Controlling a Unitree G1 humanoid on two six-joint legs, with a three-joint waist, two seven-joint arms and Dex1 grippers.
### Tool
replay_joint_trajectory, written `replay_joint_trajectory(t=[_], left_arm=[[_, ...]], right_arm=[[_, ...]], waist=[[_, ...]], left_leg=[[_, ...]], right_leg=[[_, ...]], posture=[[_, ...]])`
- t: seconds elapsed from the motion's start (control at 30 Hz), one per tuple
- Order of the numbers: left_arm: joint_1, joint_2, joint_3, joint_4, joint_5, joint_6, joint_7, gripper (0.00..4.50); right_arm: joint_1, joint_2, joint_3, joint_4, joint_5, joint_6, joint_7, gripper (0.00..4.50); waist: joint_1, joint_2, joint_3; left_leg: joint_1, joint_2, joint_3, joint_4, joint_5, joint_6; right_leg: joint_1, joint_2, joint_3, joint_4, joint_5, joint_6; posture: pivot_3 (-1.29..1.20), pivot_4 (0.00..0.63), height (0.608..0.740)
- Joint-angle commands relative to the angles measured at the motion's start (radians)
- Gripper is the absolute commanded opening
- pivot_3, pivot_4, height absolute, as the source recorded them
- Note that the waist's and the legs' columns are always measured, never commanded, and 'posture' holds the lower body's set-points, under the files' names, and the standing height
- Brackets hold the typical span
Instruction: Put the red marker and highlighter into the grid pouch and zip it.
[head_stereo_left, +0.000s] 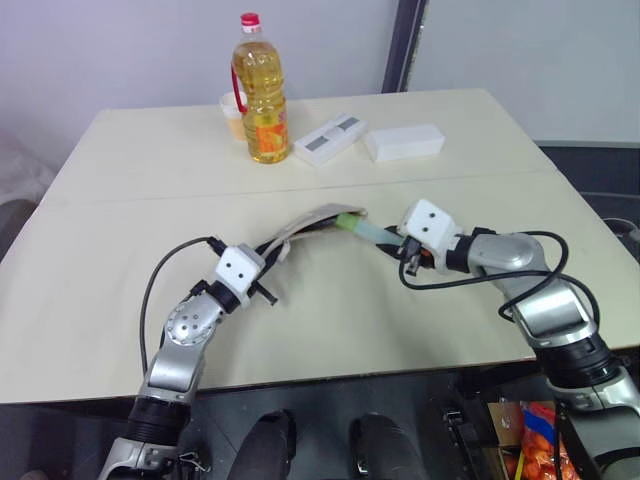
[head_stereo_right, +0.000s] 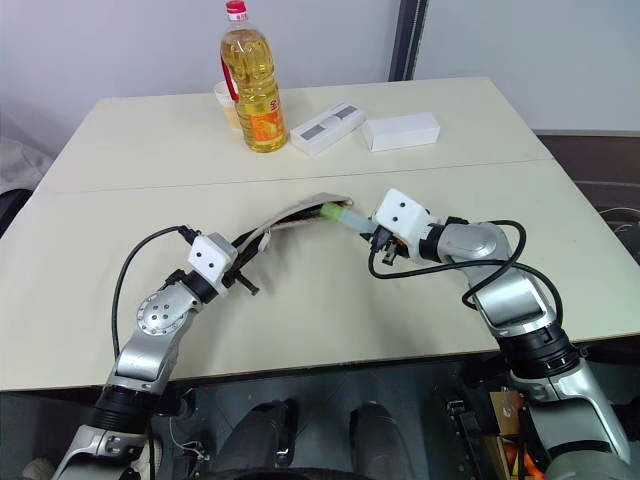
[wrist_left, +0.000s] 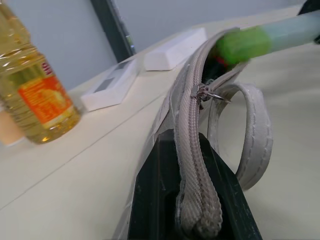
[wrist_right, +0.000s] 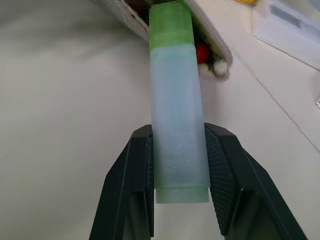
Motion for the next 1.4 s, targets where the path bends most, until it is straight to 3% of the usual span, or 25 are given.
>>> replay_joint_trajectory(t=[0.03,0.43,0.57,0.67,1.0,1.17,1.4], left_arm=[[-0.006,0.013,-0.012,-0.044,-0.021,-0.038,-0.036,0.00],[-0.007,0.045,-0.062,-0.098,-0.052,-0.011,-0.155,0.00],[-0.006,0.043,-0.056,-0.110,-0.055,0.006,-0.147,0.00],[-0.006,0.030,-0.037,-0.118,-0.066,0.041,-0.119,0.00],[-0.110,-0.096,0.003,-0.073,-0.156,0.167,-0.029,0.00],[-0.170,-0.170,0.005,-0.039,-0.176,0.203,0.020,0.00],[-0.199,-0.207,-0.017,-0.014,-0.129,0.175,0.060,0.00]], right_arm=[[-0.037,-0.040,0.032,-0.054,-0.058,-0.053,0.038,0.88],[-0.166,-0.057,0.180,-0.074,-0.267,-0.207,0.142,0.88],[-0.172,-0.037,0.166,-0.071,-0.268,-0.195,0.148,2.81],[-0.167,0.010,0.084,-0.097,-0.197,-0.160,0.117,4.37],[-0.105,0.118,-0.269,-0.228,0.279,0.184,0.150,4.45],[-0.012,0.160,-0.265,-0.266,0.372,0.301,0.075,4.45],[-0.014,0.417,-0.210,-0.198,0.358,0.370,-0.217,4.45]], waist=[[0.000,0.000,0.000],[-0.001,0.000,0.000],[0.000,0.000,0.000],[0.000,0.000,0.000],[0.010,-0.001,0.000],[0.015,-0.001,0.000],[0.000,-0.001,0.000]], left_leg=[[0.000,0.000,0.000,0.000,0.000,0.000],[0.000,0.000,0.000,0.000,0.000,0.000],[0.000,0.000,0.000,0.000,0.000,0.000],[0.000,0.000,0.000,0.000,0.000,0.000],[0.000,0.000,-0.001,0.001,0.000,0.000],[0.000,-0.001,-0.001,0.001,0.000,0.000],[0.000,0.000,-0.001,0.001,0.000,0.000]], right_leg=[[0.000,0.000,0.000,0.000,0.000,0.000],[0.000,0.000,0.000,0.000,0.000,0.000],[0.000,-0.001,0.000,0.000,0.000,0.000],[0.000,-0.001,0.000,0.000,0.000,0.000],[0.002,-0.001,-0.001,0.000,0.000,0.000],[0.001,-0.001,-0.001,0.000,0.000,0.000],[0.001,0.001,-0.001,0.001,0.000,0.000]], posture=[[0.00,0.150,0.740],[0.00,0.150,0.740],[0.00,0.150,0.740],[0.00,0.150,0.740],[0.00,0.150,0.740],[0.00,0.150,0.740],[0.00,0.150,0.740]])
